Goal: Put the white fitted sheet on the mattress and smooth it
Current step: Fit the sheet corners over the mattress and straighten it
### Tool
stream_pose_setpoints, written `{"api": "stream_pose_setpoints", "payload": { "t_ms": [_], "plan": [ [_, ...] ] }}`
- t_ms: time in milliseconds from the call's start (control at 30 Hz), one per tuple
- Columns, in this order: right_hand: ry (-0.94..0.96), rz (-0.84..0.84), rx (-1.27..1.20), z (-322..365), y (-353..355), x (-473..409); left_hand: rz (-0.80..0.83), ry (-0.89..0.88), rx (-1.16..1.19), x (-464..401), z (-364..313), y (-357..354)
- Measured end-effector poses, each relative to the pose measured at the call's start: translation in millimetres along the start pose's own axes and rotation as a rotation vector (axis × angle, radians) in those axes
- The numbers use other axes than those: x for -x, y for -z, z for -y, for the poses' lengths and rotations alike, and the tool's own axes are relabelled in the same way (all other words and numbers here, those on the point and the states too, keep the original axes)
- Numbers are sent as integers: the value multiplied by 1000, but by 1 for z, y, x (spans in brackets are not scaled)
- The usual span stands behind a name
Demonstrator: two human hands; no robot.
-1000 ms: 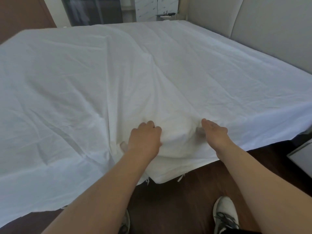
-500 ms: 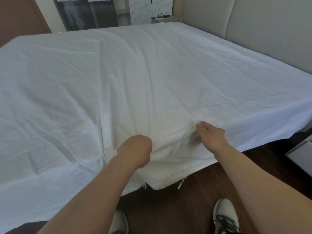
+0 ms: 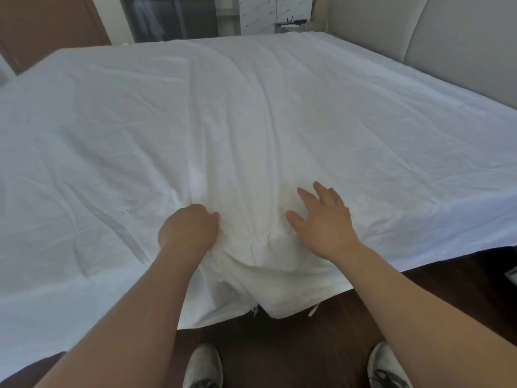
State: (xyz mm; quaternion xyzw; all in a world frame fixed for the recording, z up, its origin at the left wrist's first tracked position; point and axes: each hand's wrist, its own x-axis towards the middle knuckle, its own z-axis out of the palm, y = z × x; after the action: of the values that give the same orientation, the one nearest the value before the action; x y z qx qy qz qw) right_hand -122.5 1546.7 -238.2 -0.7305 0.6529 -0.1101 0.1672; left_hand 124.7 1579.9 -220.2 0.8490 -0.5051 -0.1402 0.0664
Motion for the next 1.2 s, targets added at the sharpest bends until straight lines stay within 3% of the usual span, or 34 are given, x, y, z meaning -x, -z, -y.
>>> {"api": "stream_pose_setpoints", "payload": {
  "t_ms": [133, 433, 533, 633, 667, 700, 767, 833, 1000, 1100, 1200],
  "plan": [
    [-41, 118, 97, 5, -11, -8, -7, -18, 10, -4, 10, 12],
    [-21, 126, 206, 6, -18, -2, 86, 16, -20, -2, 12, 22],
    [-45, 105, 138, 7, -2, -3, -85, 13, 20, 0, 12, 16],
    [-83, -200, -79, 1, 25, -22, -314, -258, -46, -1, 7, 6],
    [-92, -267, -27, -7, 28, -30, -302, -389, -68, 0, 2, 3],
    [-111, -225, 58, -17, 29, -36, -247, -501, -103, 2, -5, 1],
    [-130, 29, 229, -34, 17, -37, -46, -616, -213, 8, -14, -9],
    [-100, 141, 328, -43, -1, -24, 135, -591, -337, 13, -17, -18],
    [-38, 175, 311, -45, 4, 10, 250, -473, -502, 21, -23, -9],
    [-41, 187, 156, -47, 27, 20, 311, -456, -598, 44, -41, 7],
    [-180, -88, -246, -63, 57, 11, 247, -484, -528, 56, -77, 23]
  ]
}}
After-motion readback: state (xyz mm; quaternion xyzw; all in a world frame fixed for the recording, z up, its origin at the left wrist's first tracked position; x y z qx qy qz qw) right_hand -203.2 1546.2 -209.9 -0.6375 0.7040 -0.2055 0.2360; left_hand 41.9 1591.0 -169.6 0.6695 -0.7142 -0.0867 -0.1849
